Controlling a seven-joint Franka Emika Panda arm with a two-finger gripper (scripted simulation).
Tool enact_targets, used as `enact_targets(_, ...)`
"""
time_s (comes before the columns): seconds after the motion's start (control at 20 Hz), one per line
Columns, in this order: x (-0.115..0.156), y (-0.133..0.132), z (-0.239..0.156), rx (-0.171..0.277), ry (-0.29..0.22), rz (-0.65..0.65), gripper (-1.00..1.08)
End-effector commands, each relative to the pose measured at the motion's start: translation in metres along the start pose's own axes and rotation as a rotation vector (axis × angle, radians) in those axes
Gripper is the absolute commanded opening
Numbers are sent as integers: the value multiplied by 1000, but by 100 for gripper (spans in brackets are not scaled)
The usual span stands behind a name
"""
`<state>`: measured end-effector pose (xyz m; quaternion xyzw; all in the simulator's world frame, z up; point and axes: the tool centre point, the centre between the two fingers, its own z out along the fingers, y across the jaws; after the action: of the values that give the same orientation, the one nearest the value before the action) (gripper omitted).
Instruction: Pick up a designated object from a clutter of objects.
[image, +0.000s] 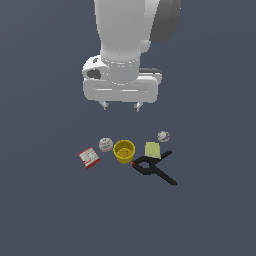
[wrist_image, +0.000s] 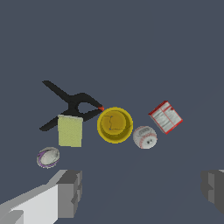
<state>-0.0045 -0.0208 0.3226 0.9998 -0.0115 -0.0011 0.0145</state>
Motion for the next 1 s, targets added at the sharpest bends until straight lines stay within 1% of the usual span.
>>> enact_targets(0.0, 0, 0, 0, 0, 0, 0, 100)
enact_targets(0.15, 0, 4, -1, -1, 0, 1, 100)
enact_targets(0.35, -1, 18, -4, -3, 1, 6, 100)
enact_targets(0.5, -1, 24, -7, -3, 1, 6, 100)
enact_targets(0.75, 0, 21, -3, -4, 2, 8, 100)
enact_targets(0.95, 3, 13, 10, -5, 2, 12, 100)
